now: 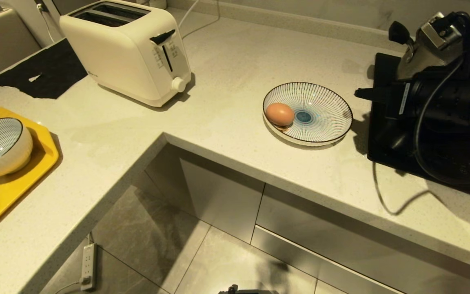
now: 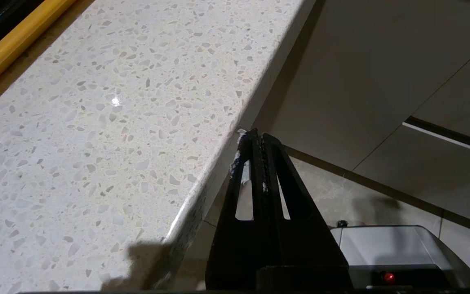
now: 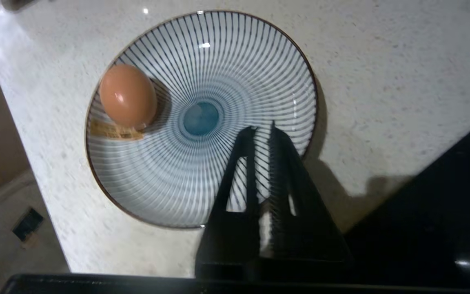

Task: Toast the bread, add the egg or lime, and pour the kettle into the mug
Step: Pick up the egg

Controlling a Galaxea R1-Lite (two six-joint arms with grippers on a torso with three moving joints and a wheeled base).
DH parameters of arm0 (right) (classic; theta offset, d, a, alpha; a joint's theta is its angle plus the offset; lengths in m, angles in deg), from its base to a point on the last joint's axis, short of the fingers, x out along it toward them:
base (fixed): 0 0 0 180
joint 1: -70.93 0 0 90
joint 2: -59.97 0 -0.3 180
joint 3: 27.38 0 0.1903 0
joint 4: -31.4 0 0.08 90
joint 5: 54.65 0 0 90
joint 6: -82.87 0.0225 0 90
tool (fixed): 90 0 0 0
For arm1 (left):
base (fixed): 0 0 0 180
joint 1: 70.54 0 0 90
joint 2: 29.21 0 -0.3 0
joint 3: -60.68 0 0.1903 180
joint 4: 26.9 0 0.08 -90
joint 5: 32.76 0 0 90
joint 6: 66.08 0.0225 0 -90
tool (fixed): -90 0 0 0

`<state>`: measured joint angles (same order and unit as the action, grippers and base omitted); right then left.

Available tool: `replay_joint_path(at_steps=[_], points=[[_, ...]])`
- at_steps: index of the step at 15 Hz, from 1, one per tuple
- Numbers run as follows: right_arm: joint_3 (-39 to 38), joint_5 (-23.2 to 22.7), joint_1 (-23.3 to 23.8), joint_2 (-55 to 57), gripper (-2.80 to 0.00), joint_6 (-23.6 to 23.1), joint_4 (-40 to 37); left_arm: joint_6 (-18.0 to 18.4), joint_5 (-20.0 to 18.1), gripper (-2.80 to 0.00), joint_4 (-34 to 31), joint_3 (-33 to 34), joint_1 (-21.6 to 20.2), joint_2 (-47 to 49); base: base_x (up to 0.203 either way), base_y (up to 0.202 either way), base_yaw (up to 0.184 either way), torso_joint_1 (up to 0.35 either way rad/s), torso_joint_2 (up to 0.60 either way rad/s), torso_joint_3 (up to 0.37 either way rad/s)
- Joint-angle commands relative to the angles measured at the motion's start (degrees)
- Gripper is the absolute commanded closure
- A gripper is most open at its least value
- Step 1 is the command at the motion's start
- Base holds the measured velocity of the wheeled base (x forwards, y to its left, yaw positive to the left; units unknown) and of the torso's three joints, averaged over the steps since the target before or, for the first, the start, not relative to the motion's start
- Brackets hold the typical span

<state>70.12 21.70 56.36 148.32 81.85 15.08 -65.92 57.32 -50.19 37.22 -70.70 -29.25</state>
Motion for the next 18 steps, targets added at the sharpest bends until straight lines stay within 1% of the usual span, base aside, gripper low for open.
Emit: replay_joint_path(at_steps=[1,4,6,8,9,12,14,18], points=[[2.92,2.6,-3.36,2.82,-2.8,-0.04,0.16,0.02,0.01,0.0,0.01,0.01,-0.02,0.05,0.0,0.0,0.0,0.0,0.0,0.0],[9.23,7.24,-8.07,6.55,-2.8,0.0,-0.08,0.02,0.01,0.0,0.09,0.01,-0.02,0.05,0.0,0.0,0.0,0.0,0.0,0.0],[11.65,7.78,-10.02,8.86,-2.8,-0.39,0.2,0.02,0.01,0.0,0.01,0.01,-0.02,0.05,0.0,0.0,0.0,0.0,0.0,0.0],[13.35,8.32,-11.37,11.32,-2.8,-1.91,0.51,0.02,0.01,0.0,0.01,0.01,-0.02,-0.01,0.0,0.0,0.0,0.0,0.0,0.0],[13.54,8.7,-11.78,12.5,-2.8,-3.27,1.22,0.02,0.01,0.0,0.01,0.01,-0.02,0.05,0.0,0.0,0.0,0.0,0.0,0.0],[13.05,8.99,-13.2,14.38,-2.8,-6.0,6.61,0.02,0.01,0.0,0.03,0.01,-0.02,0.05,0.0,0.0,0.0,0.0,0.0,0.0],[12.97,8.99,-13.2,14.92,-2.8,-8.38,6.83,0.02,0.01,0.0,0.01,0.01,-0.02,0.05,0.0,0.0,0.0,0.0,0.0,0.0],[12.19,9.11,-13.91,16.13,-2.8,-9.5,6.83,0.02,0.01,0.0,0.01,0.01,-0.02,0.05,0.0,0.0,0.0,0.0,0.0,0.0]])
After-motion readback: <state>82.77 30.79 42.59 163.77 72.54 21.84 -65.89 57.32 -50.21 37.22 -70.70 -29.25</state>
